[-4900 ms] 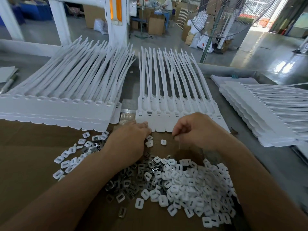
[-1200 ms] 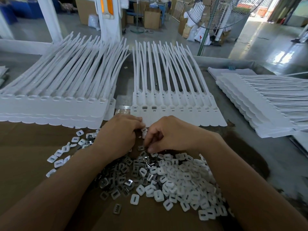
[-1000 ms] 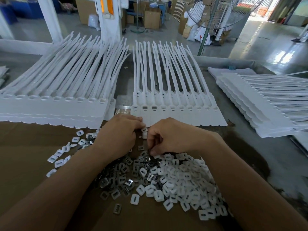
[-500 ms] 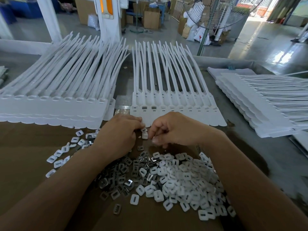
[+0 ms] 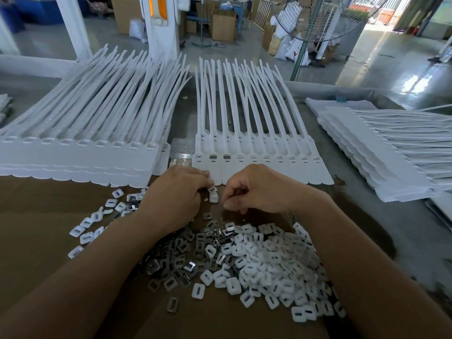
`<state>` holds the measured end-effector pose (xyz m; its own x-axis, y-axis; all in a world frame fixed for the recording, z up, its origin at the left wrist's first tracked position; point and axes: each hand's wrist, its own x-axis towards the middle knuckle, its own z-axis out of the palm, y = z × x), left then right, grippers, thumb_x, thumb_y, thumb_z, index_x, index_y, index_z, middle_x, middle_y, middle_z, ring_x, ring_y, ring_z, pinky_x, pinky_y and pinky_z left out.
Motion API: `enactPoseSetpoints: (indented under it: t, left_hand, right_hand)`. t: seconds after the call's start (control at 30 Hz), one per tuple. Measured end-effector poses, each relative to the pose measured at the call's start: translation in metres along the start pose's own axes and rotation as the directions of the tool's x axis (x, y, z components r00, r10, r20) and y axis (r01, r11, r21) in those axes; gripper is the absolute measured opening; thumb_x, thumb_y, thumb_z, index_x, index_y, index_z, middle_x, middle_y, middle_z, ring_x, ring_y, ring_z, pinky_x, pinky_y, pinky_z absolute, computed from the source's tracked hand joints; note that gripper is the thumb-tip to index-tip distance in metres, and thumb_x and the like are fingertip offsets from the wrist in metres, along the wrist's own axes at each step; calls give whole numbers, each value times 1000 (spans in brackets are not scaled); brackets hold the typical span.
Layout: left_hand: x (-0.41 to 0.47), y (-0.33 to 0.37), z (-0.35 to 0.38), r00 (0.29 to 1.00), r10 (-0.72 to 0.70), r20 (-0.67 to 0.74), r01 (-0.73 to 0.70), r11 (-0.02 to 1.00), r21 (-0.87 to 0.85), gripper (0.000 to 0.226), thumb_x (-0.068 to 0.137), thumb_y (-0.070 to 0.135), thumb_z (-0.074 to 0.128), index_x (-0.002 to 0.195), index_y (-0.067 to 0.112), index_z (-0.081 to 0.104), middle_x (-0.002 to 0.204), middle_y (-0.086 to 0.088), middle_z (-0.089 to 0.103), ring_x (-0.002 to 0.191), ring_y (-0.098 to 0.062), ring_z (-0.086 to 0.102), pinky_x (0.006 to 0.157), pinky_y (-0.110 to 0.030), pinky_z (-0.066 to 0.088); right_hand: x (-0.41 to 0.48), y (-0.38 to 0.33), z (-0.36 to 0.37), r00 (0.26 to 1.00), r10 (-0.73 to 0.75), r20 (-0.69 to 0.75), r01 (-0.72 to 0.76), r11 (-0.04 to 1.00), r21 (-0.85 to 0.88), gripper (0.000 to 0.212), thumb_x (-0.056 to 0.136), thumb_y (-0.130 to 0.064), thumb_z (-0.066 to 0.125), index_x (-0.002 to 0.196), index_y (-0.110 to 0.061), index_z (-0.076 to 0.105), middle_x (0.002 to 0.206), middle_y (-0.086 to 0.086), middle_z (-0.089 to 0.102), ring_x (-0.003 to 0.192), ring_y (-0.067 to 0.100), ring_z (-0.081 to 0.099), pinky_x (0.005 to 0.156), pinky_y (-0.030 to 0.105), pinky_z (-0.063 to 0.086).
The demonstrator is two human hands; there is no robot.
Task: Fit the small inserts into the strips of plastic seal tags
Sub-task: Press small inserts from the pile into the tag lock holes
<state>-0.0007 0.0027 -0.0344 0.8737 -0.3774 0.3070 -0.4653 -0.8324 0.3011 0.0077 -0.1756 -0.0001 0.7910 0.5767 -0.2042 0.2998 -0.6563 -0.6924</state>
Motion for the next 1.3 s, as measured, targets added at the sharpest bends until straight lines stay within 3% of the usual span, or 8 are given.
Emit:
enactPoseSetpoints:
  t: [0.23, 0.33, 0.47, 0.6, 0.77, 0.9, 1.1, 1.3]
  left_hand:
    - [1, 0, 2, 1000, -13, -9, 13, 1000, -7, 43, 78, 1, 47, 113, 19, 65, 127, 3, 56, 117, -11, 48, 87, -11, 20]
    - [2, -1, 1, 1000, -10, -4, 10, 1000, -10, 45, 77, 0, 47, 114, 18, 64, 128, 3, 56, 119, -11, 47, 88, -10, 19]
    - [0, -1, 0, 1000, 23, -2, -23, 1000, -8, 47, 76, -3, 49, 115, 18, 63, 129, 2, 55, 120, -10, 46, 88, -9, 19]
    - [-3, 2, -4, 999, 33, -4, -33, 999, -28, 39, 73, -8, 50, 101, 10, 70, 110, -4, 67, 105, -20, 59, 86, -19, 38]
    - [-5, 3, -4, 999, 43, -22, -44, 999, -23, 39, 74, -8, 53, 103, 11, 69, 113, -5, 65, 105, -20, 60, 87, -19, 31]
    - [-5, 5, -8, 997, 72, 17, -72, 997, -17, 35, 66, -14, 58, 89, 7, 73, 91, -7, 71, 83, -25, 67, 75, -21, 37]
    - [-4, 4, -3, 999, 25, -37, -26, 999, -20, 39, 79, -4, 51, 111, 14, 66, 123, -4, 59, 115, -22, 53, 93, -20, 26]
    - [-5, 4, -4, 999, 29, -19, -29, 999, -20, 39, 80, -3, 50, 112, 14, 65, 125, -3, 58, 116, -18, 52, 92, -15, 21]
  right_hand:
    - [-1, 3, -6, 1000, 17, -5, -17, 997, 70, 19, 87, -4, 60, 90, -21, 68, 70, -14, 66, 64, -4, 62, 58, 9, 47]
    - [-2, 3, -9, 999, 20, -50, -16, 997, 76, 25, 84, -1, 62, 84, -26, 67, 72, -8, 68, 63, -4, 62, 61, 10, 49]
    - [5, 8, -16, 966, 71, -249, -54, 996, 76, 24, 81, -5, 66, 75, -29, 65, 73, -8, 68, 65, -1, 65, 59, 9, 48]
    - [21, 16, -26, 877, 174, -449, -147, 985, 94, 26, 80, -3, 66, 70, -26, 61, 71, -7, 66, 58, -2, 62, 53, 9, 44]
    - [38, 25, -30, 784, 234, -574, -215, 971, 103, 20, 82, -5, 65, 73, -23, 64, 81, -6, 62, 80, 7, 60, 78, 22, 47]
    - [47, 31, -23, 774, 234, -588, -233, 969, 80, 10, 83, -9, 66, 89, -14, 71, 87, -6, 60, 90, 9, 56, 82, 22, 43]
    - [49, 34, -22, 766, 194, -613, -257, 966, -15, 13, 82, -9, 65, 92, -13, 73, 91, -4, 67, 85, 3, 54, 78, 15, 38]
    - [42, 34, -20, 805, 128, -579, -241, 963, -123, 24, 88, -4, 55, 102, -13, 72, 108, 2, 69, 103, 12, 59, 85, 12, 34]
